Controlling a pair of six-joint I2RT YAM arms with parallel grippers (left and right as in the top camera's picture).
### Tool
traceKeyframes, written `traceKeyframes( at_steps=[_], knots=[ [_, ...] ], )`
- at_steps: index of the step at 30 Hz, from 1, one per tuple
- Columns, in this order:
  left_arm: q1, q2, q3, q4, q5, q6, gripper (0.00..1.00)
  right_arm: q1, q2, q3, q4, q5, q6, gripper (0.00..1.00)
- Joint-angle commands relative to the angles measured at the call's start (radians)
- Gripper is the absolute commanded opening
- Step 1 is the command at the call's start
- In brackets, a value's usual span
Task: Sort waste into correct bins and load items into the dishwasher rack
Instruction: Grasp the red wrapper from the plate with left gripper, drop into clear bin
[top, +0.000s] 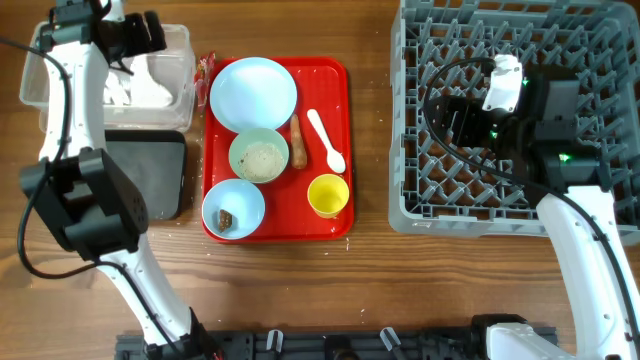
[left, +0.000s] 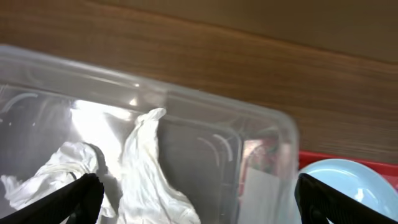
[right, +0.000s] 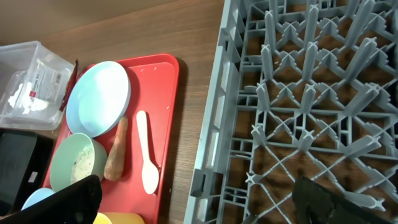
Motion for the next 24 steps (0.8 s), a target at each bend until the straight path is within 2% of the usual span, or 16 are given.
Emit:
traceKeyframes(
  at_steps=[1, 5, 9, 10, 15, 17, 21, 24],
  knots=[
    [-0.087, -0.127, 0.009, 0.006, -0.035, 0.011, 1.00, 0.003, 0.013, 0.024, 0.000, 0.017, 0.006, 1.00],
    [-0.219, -0.131, 0.009, -0.008, -0.089, 0.093, 1.00, 0.003, 0.013, 0.024, 0.000, 0.017, 0.006, 1.00],
    [-0.322, -0.039, 0.006, -0.005, -0.249, 0.045, 0.99, 0.003, 0.015, 0.024, -0.007, 0.016, 0.006, 1.00],
    [-0.328, -0.014, 0.006, -0.004, -0.254, 0.031, 0.94, 0.003, 0.015, 0.024, -0.007, 0.018, 0.005, 1.00],
    [-0.329, 0.097, 0.006, 0.027, -0.254, 0.023, 0.83, 0.003, 0.026, 0.024, -0.010, 0.017, 0.006, 1.00],
    [-0.329, 0.135, 0.006, 0.037, -0.254, 0.023, 0.76, 0.003, 0.029, 0.023, -0.012, 0.016, 0.006, 1.00],
    [-0.329, 0.176, 0.006, 0.047, -0.325, -0.016, 0.81, 0.003, 0.033, 0.023, -0.015, 0.017, 0.006, 1.00],
    [-0.325, 0.191, 0.005, 0.049, -0.405, -0.082, 0.78, 0.003, 0.037, 0.023, -0.015, 0.017, 0.005, 1.00]
  ],
)
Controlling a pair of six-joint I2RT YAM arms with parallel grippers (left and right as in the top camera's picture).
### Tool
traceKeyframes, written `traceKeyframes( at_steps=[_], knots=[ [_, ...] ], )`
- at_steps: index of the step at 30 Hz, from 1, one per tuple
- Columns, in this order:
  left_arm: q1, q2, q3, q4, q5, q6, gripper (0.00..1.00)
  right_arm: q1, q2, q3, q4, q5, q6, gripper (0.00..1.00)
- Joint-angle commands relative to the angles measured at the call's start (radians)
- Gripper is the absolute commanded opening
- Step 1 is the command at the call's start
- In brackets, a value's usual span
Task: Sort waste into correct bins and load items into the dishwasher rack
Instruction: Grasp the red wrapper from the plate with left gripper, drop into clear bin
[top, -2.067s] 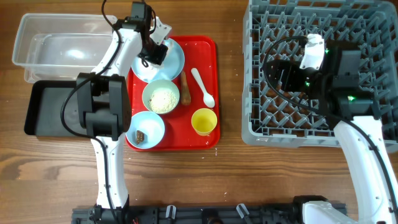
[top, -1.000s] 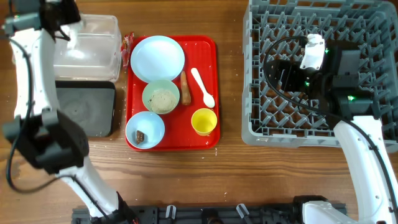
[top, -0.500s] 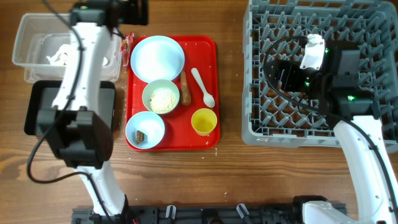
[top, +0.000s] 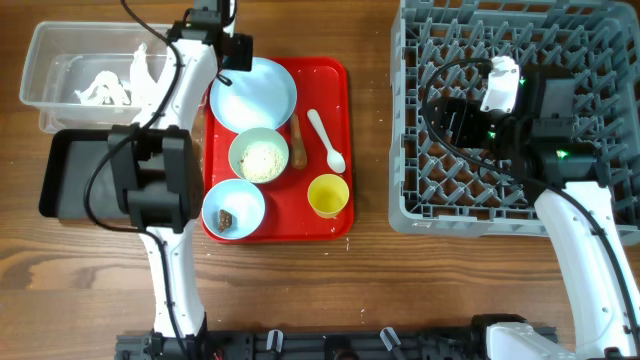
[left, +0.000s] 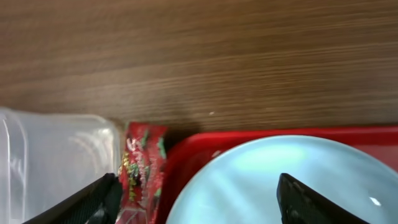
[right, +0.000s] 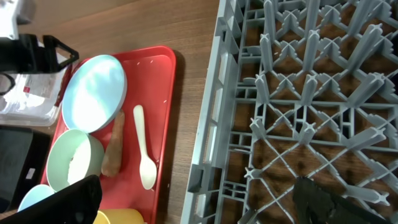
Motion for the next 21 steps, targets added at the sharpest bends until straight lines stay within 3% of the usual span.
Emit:
traceKeyframes(
  at_steps=[1, 6, 18, 21],
  knots=[
    [0.008, 0.025, 0.004, 0.013, -0.101, -0.073, 0.74, 0.003, 0.019, 0.023, -0.001, 0.017, 0.006, 1.00],
    [0.009, 0.027, 0.003, 0.060, -0.105, -0.100, 0.59, 0.003, 0.019, 0.023, -0.002, 0.017, 0.005, 1.00],
    [0.008, 0.114, 0.001, 0.094, -0.112, -0.144, 0.59, 0.003, 0.021, 0.023, -0.008, 0.029, 0.005, 1.00],
    [0.008, 0.114, 0.001, 0.106, -0.112, -0.144, 0.50, 0.003, 0.021, 0.023, -0.008, 0.032, 0.004, 0.99]
  ],
)
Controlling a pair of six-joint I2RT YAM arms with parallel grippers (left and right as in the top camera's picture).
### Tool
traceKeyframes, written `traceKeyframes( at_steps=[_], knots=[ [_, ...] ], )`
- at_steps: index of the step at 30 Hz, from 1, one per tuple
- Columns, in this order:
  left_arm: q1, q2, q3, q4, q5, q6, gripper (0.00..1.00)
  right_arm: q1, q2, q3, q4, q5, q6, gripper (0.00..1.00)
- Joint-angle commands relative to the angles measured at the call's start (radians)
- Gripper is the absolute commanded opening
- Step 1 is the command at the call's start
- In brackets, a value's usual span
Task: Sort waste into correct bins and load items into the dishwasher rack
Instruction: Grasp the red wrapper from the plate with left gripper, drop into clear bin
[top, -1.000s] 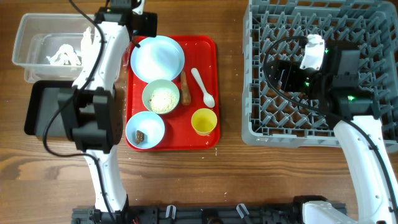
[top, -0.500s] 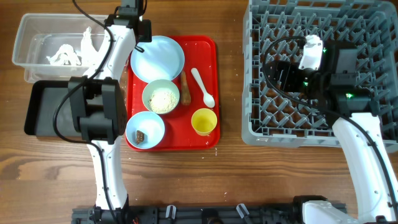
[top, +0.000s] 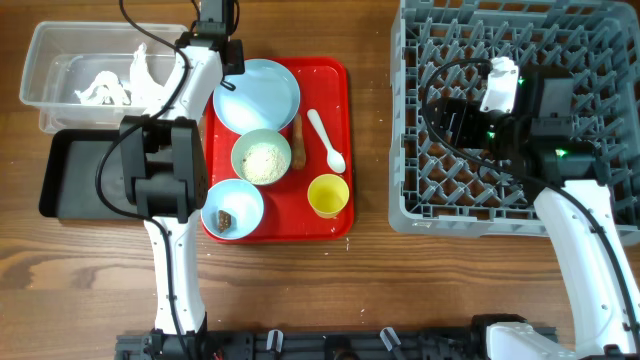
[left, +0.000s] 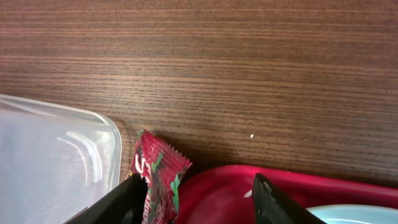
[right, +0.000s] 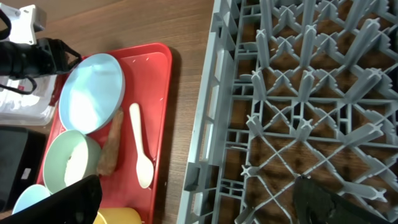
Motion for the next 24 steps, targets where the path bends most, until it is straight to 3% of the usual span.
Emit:
traceKeyframes(
  at_steps=[1, 4, 8, 10, 17, 21, 24],
  knots=[
    [0.003, 0.015, 0.001, 0.013, -0.013, -0.020, 0.40, 0.003, 0.014, 0.023, -0.001, 0.021, 0.005, 1.00],
    [0.003, 0.015, 0.001, 0.013, -0.013, -0.020, 0.24, 0.003, 0.014, 0.023, -0.002, 0.032, 0.005, 0.99],
    [0.003, 0.015, 0.001, 0.013, -0.013, -0.020, 0.17, 0.003, 0.014, 0.023, -0.001, 0.032, 0.005, 1.00],
    [0.003, 0.015, 0.001, 0.013, -0.013, -0.020, 0.04, 0.003, 0.014, 0.023, -0.001, 0.032, 0.005, 1.00],
    [-0.019, -0.054, 0.032, 0.011, -0.013, -0.020, 0.04, 0.003, 0.014, 0.023, 0.000, 0.032, 0.005, 1.00],
    [-0.063, -0.311, 0.092, -0.138, 0.142, -0.020, 0.04, 0.003, 0.015, 0.023, 0.015, 0.032, 0.005, 1.00],
    [-0.055, -0.446, 0.092, -0.226, 0.152, -0.016, 0.04, 0.003, 0.015, 0.023, 0.019, 0.032, 0.006, 1.00]
  ],
)
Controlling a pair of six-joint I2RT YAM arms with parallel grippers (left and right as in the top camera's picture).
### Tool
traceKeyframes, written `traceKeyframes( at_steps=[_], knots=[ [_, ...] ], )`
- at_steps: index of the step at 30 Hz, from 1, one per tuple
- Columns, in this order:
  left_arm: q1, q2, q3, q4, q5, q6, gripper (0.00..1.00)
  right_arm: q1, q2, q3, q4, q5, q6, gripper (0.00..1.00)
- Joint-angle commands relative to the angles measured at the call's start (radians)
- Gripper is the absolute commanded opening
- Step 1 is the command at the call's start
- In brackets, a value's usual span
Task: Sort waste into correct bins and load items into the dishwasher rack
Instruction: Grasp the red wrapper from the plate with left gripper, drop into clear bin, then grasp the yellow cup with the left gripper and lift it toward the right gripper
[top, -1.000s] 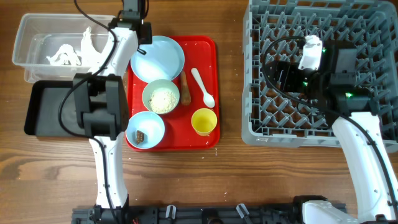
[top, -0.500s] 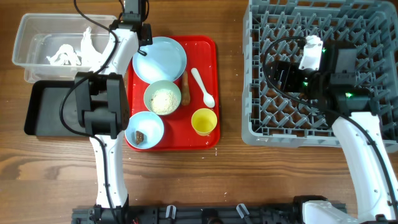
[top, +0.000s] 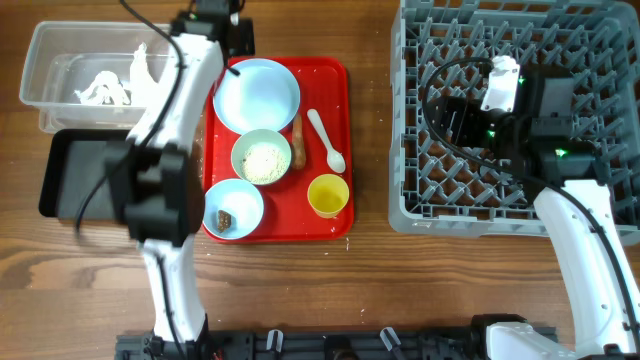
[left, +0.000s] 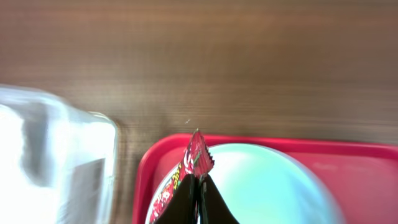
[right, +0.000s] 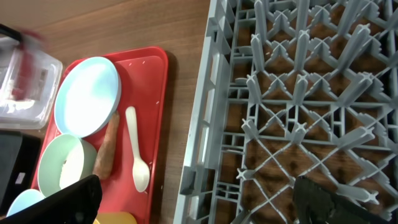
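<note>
A red snack wrapper (left: 197, 151) hangs pinched in my left gripper (left: 199, 182), which is shut on it above the far left corner of the red tray (left: 148, 169) and the rim of the light-blue plate (left: 267, 186). The overhead view shows that gripper (top: 228, 40) blurred at the tray's far left corner, and the wrapper is hidden there. My right gripper (right: 199, 211) is open and holds nothing, over the left part of the grey dishwasher rack (top: 520, 110). On the tray lie a green bowl (top: 260, 158), a blue bowl (top: 233, 207), a yellow cup (top: 327, 195), a white spoon (top: 327, 140) and a brown food stick (top: 298, 142).
A clear bin (top: 60, 60) holding white tissues stands at the far left, close beside the tray. In front of it sits a black bin (top: 80, 170). The rack fills the right side, and bare wood separates it from the tray.
My left gripper was open astride the wrapper lying between the clear bin and the tray. Now it is shut on the wrapper and higher, over the plate's rim. The right arm has hardly moved.
My left gripper was open over the clear bin with the tissues. Then it stood above the tray's far left corner, with the wrapper below it. It was lower around the wrapper after that, and now holds it lifted. My right gripper stayed open over the rack.
</note>
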Motion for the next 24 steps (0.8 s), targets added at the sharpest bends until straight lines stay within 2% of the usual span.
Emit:
traceKeyframes(
  at_steps=[1, 4, 9, 10, 11, 12, 13, 14, 19, 24],
  knots=[
    [0.016, -0.237, 0.053, -0.071, 0.057, 0.002, 0.04, 0.003, 0.013, 0.023, 0.010, 0.016, 0.006, 1.00],
    [0.129, -0.268, 0.051, -0.095, 0.038, 0.008, 0.04, 0.003, 0.013, 0.023, 0.021, 0.015, 0.007, 1.00],
    [0.314, -0.117, 0.050, 0.017, 0.039, -0.055, 0.06, 0.003, 0.013, 0.023, 0.021, 0.015, 0.007, 1.00],
    [0.339, -0.068, 0.050, 0.044, 0.039, -0.056, 0.23, 0.003, 0.013, 0.023, 0.020, 0.014, 0.007, 1.00],
    [0.351, -0.031, 0.050, 0.054, 0.041, -0.055, 0.44, 0.003, 0.013, 0.023, 0.017, 0.014, 0.007, 1.00],
    [0.357, -0.003, 0.050, 0.049, 0.050, -0.055, 0.59, 0.003, 0.013, 0.023, 0.014, 0.014, 0.007, 1.00],
    [0.357, 0.006, 0.050, 0.033, 0.050, -0.055, 0.89, 0.003, 0.013, 0.023, 0.010, 0.014, 0.008, 1.00],
    [0.355, 0.007, 0.050, 0.022, 0.050, -0.055, 1.00, 0.003, 0.013, 0.023, 0.010, 0.014, 0.008, 1.00],
    [0.318, -0.097, 0.051, 0.011, 0.075, -0.055, 1.00, 0.003, 0.013, 0.023, 0.011, 0.014, 0.007, 1.00],
    [0.209, -0.235, 0.051, -0.292, 0.405, -0.054, 1.00, 0.003, 0.013, 0.023, 0.010, 0.011, 0.007, 1.00]
  ],
)
